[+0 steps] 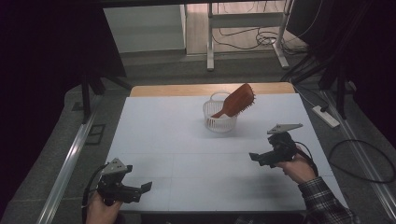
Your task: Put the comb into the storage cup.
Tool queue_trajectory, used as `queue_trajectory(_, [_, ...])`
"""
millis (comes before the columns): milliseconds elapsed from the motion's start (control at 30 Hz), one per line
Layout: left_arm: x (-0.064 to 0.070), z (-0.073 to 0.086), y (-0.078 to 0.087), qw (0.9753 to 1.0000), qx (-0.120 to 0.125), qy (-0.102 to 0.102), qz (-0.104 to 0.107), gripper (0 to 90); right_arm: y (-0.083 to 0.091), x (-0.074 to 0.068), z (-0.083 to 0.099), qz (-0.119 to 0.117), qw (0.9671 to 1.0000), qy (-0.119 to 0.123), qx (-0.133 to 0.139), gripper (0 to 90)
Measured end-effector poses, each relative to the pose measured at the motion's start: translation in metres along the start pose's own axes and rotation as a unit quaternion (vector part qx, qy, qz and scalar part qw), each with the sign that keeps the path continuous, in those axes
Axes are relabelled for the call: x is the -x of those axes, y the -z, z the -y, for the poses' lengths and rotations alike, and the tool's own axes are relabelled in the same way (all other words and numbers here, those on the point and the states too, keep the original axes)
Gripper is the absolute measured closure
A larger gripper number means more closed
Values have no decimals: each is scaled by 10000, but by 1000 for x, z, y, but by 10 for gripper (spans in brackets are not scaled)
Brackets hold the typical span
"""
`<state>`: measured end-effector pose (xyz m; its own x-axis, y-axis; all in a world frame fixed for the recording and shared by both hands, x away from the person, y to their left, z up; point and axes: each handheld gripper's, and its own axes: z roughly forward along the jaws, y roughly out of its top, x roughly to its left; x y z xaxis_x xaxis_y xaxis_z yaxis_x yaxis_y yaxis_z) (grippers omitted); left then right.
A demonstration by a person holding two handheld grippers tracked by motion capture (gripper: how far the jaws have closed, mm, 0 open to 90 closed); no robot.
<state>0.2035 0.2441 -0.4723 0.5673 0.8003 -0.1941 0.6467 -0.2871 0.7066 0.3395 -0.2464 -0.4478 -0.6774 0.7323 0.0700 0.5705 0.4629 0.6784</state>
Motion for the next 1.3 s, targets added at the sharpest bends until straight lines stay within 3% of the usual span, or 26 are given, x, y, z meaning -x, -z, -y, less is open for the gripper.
queue_trajectory(467, [0,0,1,10000,49,-6,-22,0,11,0,17,58,9999,11,-81,0])
queue_trajectory(1300, [0,0,0,10000,11,5,-6,0,43,10,52,288,9991,-283,-110,0])
